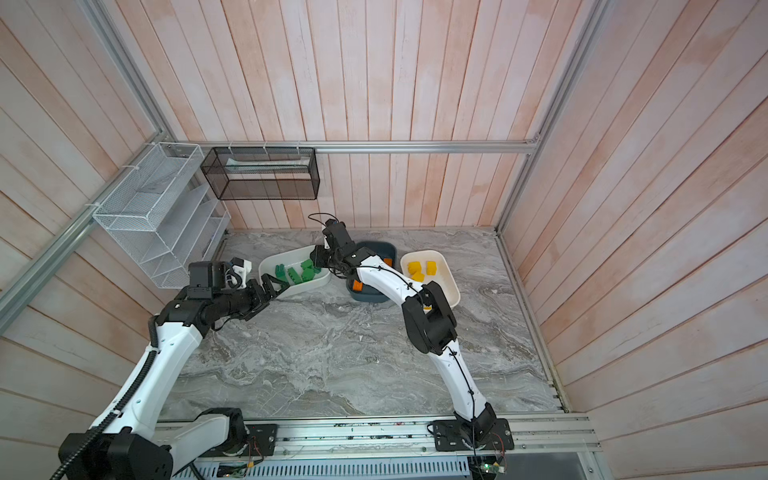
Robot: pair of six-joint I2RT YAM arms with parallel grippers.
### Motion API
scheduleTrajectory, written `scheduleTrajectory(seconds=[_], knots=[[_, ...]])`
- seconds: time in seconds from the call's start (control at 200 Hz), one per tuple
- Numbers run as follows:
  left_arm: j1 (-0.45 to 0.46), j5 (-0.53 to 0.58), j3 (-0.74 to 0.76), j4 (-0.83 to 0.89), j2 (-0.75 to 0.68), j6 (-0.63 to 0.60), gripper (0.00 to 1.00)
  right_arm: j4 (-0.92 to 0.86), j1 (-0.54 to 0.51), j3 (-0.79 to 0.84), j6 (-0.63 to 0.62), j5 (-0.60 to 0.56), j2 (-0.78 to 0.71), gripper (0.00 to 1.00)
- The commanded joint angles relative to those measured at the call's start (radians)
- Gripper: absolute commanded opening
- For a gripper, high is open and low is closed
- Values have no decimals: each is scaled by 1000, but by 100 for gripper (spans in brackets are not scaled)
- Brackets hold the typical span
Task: Sort the legos into containers by color
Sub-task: 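Carry the green brick over the white tub and release it, then return the right gripper to the last orange brick and grasp it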
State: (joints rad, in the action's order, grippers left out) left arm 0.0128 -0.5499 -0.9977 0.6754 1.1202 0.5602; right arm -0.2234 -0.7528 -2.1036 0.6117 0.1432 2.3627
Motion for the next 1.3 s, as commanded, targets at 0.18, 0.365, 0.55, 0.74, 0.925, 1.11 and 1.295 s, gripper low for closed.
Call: scheduleTrajectory(seconds=[0.18, 0.365, 0.55, 0.74, 0.925, 1.11, 1.295], knots=[[-7, -14, 4, -5, -2, -19, 100, -151, 0, -172, -122, -55, 84, 56], [-6, -56, 10, -25, 4, -8, 100, -121, 29, 108, -150, -66, -191, 66], [-5, -142, 62, -99, -8, 52, 100, -77, 58, 577, -220, -27, -562, 69], [-1, -181, 104, -136, -23, 87, 100, -174, 120, 939, -358, -36, -854, 71], [12, -181, 126, -145, -26, 92, 100, -293, 146, 1109, -517, -53, -1036, 71], [24, -178, 122, -149, -18, 90, 100, -378, 221, 1193, -831, 3, -1060, 69], [27, -172, 132, -147, -33, 90, 100, -361, 282, 1203, -1004, 1, -979, 62]])
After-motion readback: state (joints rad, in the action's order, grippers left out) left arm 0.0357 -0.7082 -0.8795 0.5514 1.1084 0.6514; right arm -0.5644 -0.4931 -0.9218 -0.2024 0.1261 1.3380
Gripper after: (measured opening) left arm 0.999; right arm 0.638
